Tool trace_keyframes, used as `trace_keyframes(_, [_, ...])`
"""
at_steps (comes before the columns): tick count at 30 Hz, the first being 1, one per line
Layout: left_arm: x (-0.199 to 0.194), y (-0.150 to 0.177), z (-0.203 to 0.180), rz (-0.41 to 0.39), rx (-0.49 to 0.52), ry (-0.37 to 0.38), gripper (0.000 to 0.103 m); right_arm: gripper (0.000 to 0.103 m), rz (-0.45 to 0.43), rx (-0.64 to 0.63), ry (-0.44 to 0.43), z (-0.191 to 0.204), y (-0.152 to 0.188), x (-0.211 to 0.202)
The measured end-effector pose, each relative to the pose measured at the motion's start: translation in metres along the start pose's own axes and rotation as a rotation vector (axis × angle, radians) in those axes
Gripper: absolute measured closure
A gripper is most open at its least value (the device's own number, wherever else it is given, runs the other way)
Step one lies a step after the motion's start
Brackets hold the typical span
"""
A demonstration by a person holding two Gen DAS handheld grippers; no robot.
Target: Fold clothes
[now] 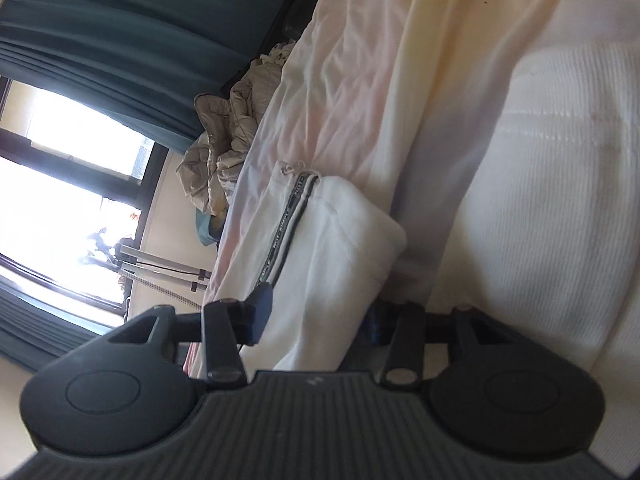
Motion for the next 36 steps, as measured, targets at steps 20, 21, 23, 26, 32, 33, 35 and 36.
trace_keyframes(20, [-0.017, -0.002, 0.0, -0.058, 0.007, -0.011, 0.028, 0.097, -0.151, -0.228, 0.038, 0.012, 0.001, 0.008])
trace_keyframes(21, [-0.018, -0.003, 0.001, -0.065, 0.008, -0.016, 0.028, 0.097, -0.168, -0.235, 0.039, 0.014, -0.002, 0.007])
trace_keyframes(23, [-0.02, -0.005, 0.003, -0.078, 0.009, -0.023, 0.028, 0.099, -0.21, -0.25, 0.041, 0.014, -0.011, 0.004])
trace_keyframes(26, [-0.022, -0.007, 0.004, -0.094, 0.008, -0.012, 0.028, 0.1, -0.275, -0.26, 0.037, 0.013, -0.03, -0.002])
trace_keyframes(32, [-0.015, -0.002, 0.007, -0.052, -0.037, 0.036, 0.027, 0.1, -0.373, -0.294, 0.035, 0.02, -0.057, -0.013])
trace_keyframes(33, [-0.014, -0.001, 0.008, -0.046, -0.037, 0.033, 0.027, 0.1, -0.392, -0.306, 0.038, 0.022, -0.063, -0.015])
trace_keyframes(35, [-0.01, 0.001, 0.012, -0.035, -0.035, 0.026, 0.027, 0.1, -0.417, -0.315, 0.073, 0.014, -0.07, -0.019])
trace_keyframes(36, [-0.008, 0.001, 0.014, -0.03, -0.034, 0.023, 0.027, 0.1, -0.417, -0.309, 0.107, 0.004, -0.071, -0.019])
Point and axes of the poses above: each gripper's, at about its wrist camera, not at the fingertips, and x roughly the way its jaws point, z to its left, y to its underside, the point moved 9 cm from there along x, roughly the way its jaws point, and after that the axes turned 4 degrees about -z, right-handed, at the moved point
